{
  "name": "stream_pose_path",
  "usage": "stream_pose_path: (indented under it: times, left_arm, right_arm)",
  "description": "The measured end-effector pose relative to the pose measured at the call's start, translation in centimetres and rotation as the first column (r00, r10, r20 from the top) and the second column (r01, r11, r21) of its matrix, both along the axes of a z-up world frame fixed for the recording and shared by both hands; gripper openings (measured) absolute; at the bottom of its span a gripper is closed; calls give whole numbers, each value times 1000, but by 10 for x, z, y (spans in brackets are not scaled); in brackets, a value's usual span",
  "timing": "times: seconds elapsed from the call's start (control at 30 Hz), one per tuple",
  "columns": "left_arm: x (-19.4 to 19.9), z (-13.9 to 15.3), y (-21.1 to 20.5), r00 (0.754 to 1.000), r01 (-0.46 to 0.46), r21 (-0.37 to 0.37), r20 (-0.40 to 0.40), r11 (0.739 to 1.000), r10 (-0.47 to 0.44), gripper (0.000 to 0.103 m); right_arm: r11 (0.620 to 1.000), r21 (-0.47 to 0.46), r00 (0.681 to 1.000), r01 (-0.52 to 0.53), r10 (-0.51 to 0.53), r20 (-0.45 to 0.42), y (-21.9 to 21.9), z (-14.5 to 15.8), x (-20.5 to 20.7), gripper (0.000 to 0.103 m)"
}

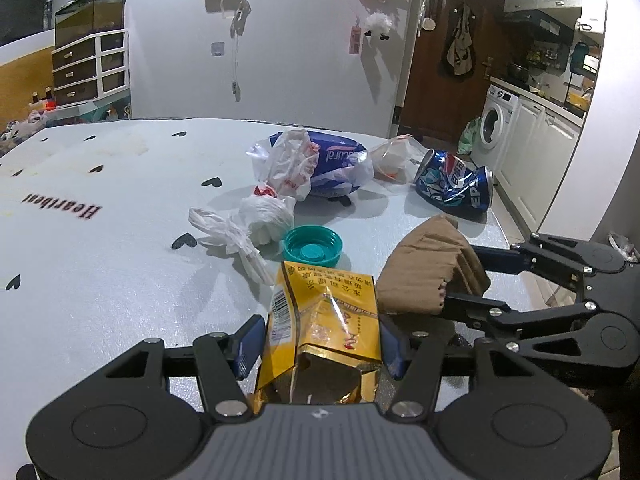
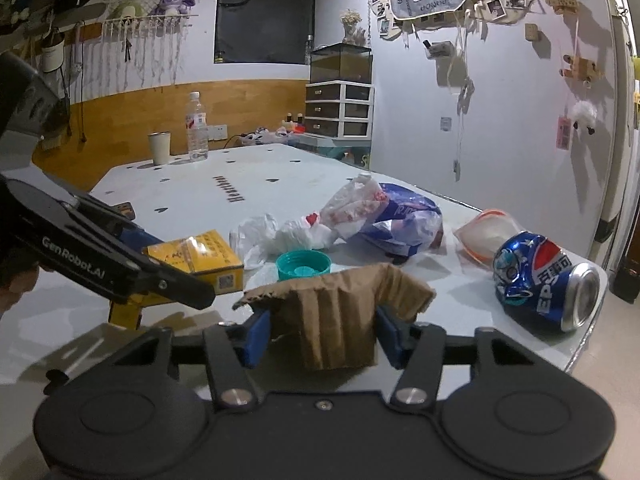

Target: Collect trash

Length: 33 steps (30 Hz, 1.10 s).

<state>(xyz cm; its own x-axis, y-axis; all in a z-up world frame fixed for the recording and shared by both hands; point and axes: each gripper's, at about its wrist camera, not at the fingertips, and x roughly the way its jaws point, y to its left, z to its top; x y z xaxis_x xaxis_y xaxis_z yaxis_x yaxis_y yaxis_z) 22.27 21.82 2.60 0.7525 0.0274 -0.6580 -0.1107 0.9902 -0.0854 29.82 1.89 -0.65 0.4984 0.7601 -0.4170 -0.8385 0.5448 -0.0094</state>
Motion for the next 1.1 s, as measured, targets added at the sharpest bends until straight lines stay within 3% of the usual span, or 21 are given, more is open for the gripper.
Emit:
stream_pose_path:
  times: [0.07,0.3,0.8,1.1]
  left_arm:
    - [-1,0,-1,1000,-8,4,-1,1000,8,60]
    - [-7,3,-1,1000,-24,3,14,1000,24,60]
    - [-47,16,-3,991,-80,12,107,997,79,59]
    - [-53,19,-22,987,-93,38,138,995,87,59]
  right_arm:
    - [1000,6,1000,10,-10,-9,0,0,0,42]
    - [996,22,995,89,-88,-46,-6,-2,-3,38]
    - [969,49,970,241,-239,-42,-31,15,-34,37]
    - [933,48,934,358,-357,-17,-59,25,-53,37]
